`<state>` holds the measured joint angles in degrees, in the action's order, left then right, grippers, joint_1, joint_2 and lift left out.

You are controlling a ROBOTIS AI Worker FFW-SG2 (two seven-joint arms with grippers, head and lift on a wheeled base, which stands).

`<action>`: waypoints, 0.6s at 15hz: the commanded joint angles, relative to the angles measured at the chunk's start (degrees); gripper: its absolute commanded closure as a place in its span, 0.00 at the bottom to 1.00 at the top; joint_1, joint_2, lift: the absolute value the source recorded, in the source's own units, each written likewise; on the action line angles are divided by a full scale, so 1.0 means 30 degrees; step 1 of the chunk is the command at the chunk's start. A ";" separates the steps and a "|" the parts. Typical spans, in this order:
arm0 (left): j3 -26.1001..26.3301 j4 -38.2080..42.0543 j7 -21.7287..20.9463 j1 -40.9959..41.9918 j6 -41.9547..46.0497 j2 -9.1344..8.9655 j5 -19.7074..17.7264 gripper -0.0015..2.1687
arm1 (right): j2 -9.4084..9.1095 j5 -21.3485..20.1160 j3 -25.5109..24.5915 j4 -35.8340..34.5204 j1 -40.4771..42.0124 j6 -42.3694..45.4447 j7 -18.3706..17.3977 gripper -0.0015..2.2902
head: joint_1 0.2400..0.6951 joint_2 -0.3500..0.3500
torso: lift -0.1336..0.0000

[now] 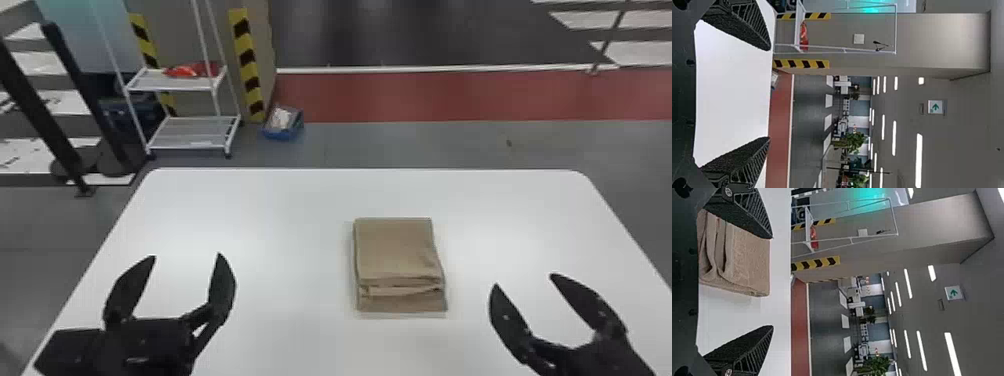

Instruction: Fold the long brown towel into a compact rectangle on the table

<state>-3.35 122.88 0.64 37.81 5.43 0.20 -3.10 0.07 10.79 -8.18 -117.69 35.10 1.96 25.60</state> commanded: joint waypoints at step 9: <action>0.0031 -0.0091 -0.0420 0.0054 0.0313 0.0109 0.0008 0.03 | -0.0042 -0.1020 0.1497 -0.0672 0.0839 0.0824 -0.0711 0.03 | 1.00 0.67 | 0.58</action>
<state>-3.35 122.64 -0.62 37.97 6.37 0.51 -3.07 0.00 7.33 -3.53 -119.32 37.15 4.55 23.50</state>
